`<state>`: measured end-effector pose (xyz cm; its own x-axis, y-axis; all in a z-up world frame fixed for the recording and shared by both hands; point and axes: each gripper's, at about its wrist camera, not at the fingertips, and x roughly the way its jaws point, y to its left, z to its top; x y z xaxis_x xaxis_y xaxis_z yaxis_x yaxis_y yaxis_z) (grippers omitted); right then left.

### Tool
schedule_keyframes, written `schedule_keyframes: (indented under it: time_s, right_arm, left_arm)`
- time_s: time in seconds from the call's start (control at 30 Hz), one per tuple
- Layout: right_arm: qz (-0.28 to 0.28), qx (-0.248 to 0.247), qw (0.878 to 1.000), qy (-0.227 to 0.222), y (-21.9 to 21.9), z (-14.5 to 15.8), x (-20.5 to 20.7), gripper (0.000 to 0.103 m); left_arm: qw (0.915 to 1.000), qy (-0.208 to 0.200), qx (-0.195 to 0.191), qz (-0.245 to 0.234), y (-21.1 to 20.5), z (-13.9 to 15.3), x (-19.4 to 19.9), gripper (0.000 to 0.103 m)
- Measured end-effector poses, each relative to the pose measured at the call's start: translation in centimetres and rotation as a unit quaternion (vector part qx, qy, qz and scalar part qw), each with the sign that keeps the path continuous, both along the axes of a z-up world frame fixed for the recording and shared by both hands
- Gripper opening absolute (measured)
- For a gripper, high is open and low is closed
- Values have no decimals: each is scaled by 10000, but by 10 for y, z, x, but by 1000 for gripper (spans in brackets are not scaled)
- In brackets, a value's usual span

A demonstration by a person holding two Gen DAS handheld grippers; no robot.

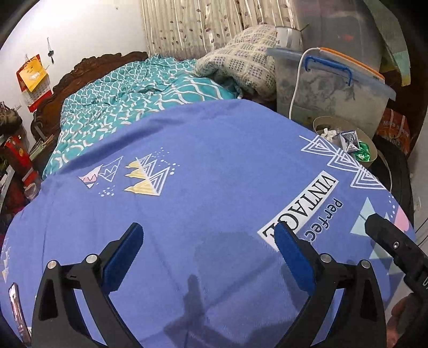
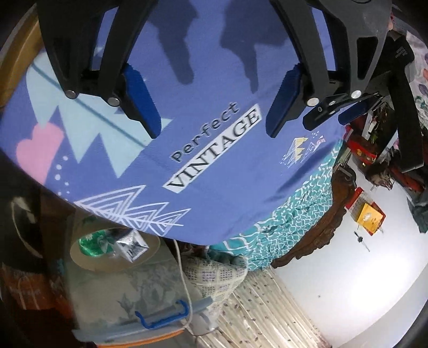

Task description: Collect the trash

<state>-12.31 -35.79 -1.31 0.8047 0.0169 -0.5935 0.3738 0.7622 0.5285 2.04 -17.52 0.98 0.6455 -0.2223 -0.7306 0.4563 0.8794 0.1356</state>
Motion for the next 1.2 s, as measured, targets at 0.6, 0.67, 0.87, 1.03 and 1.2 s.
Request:
schedule_keyframes:
  time_s: [0.6,0.67,0.87,1.03,1.2]
  right_arm:
    - [-426,-216,9988,-115,21,26,-23,96]
    - [-451,-209,9987,-149,21,27,-25,96]
    - [-517,-175,9984,-151,20,26,-26,96]
    - [-657,-161,9976,-170,19,25,-31,96]
    - [-719,-117,9972,-162,20,22,-33,96]
  left_arm:
    - [9998,-123,116,65,13,3,-21,94]
    - [9997,-141,160,70,12,3,-22,94]
    - [9997,-75,195,99,13,1,-23,94]
    - [9998,-19,159,112,12,0,-23,94]
    - [9997,8,184,164,13,-2,-22,94]
